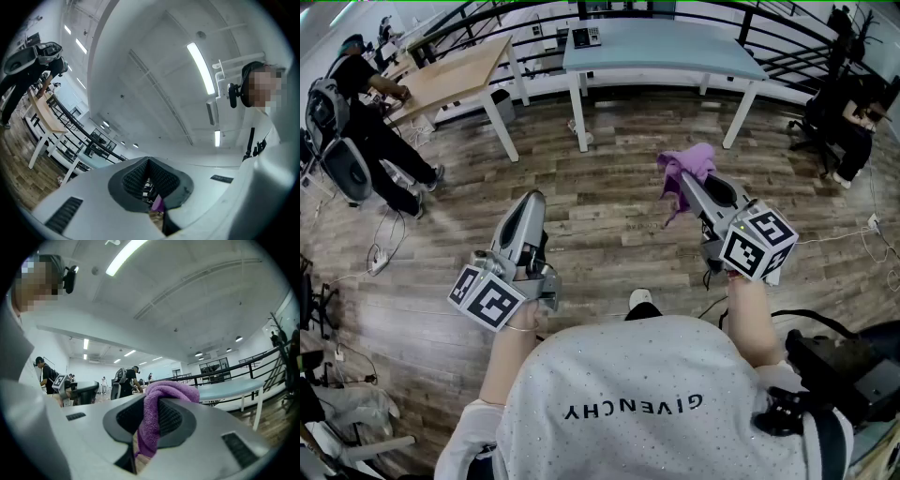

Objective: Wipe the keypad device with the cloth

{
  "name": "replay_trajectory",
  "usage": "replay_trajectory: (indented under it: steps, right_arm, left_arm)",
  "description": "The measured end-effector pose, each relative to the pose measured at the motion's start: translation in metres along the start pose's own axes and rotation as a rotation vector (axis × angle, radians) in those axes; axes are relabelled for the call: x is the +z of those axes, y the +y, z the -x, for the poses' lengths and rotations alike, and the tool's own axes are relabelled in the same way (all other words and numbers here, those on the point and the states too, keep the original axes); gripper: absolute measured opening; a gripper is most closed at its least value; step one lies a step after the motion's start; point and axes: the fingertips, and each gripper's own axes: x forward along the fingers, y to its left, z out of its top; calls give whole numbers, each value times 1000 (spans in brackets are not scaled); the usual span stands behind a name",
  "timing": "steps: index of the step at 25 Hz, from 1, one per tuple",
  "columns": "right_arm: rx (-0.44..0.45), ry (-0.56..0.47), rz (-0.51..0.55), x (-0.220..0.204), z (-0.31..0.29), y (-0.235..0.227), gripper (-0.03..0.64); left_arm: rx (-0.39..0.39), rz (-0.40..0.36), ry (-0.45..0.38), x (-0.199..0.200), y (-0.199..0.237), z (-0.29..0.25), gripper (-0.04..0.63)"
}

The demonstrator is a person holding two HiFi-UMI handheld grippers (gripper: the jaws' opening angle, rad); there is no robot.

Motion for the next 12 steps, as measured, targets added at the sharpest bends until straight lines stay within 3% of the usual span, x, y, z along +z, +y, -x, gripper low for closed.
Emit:
replay_trajectory:
  steps: [12]
  right_arm:
    - [-9, 21, -11, -8, 4, -3, 63]
  left_arm:
    - [-1, -6, 5, -3, 0, -2, 0]
